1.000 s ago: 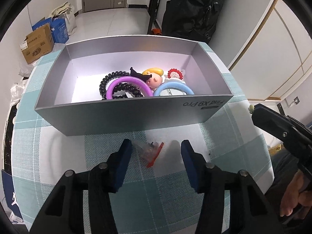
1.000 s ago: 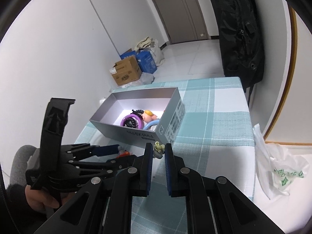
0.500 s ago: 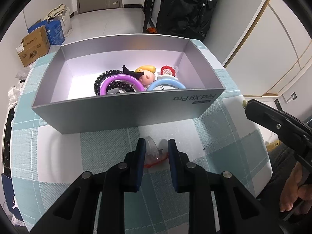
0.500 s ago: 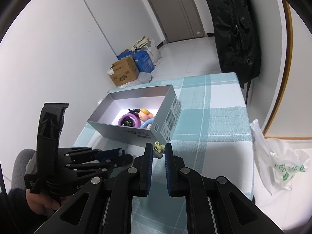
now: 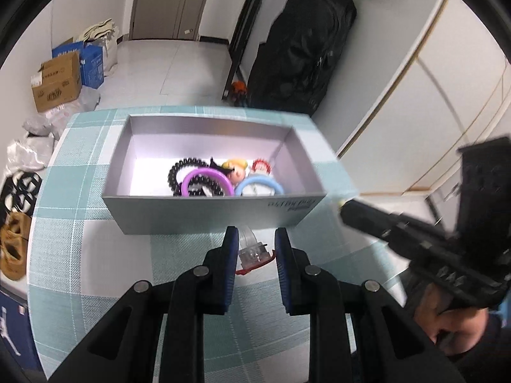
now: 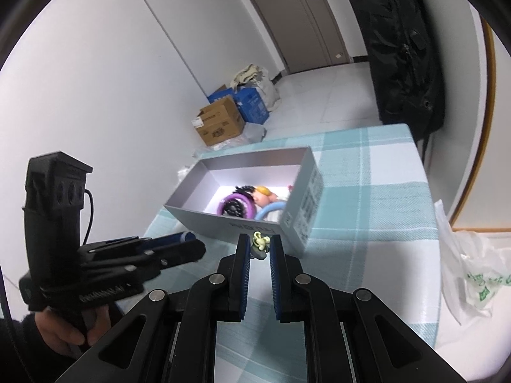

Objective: Organize jewelry
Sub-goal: 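Carry the pacifier into the box with the left tool while the right tool drops the charm there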

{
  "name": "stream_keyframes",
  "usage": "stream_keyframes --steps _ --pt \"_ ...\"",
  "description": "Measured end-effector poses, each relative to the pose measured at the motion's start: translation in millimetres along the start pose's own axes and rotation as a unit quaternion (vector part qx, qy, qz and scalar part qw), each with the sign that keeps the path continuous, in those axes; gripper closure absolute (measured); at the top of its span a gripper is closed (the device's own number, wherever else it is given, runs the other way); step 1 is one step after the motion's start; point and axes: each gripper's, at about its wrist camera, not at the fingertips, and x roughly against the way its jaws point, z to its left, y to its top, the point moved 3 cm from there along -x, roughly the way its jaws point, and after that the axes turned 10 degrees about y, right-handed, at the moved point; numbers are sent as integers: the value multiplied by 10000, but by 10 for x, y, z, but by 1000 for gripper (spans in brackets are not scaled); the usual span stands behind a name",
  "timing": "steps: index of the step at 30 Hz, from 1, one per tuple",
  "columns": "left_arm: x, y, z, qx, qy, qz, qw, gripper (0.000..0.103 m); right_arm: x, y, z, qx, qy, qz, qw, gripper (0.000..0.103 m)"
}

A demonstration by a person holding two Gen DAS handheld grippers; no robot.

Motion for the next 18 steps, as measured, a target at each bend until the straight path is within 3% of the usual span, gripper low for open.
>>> stream_keyframes --steps 7,18 --pt "102 193 51 318 -327 -288 9985 85 -58 100 124 144 190 -67 9997 92" --pt "-38 420 141 537 -267 -227 9979 85 -194 381 167 173 335 -66 9993 92"
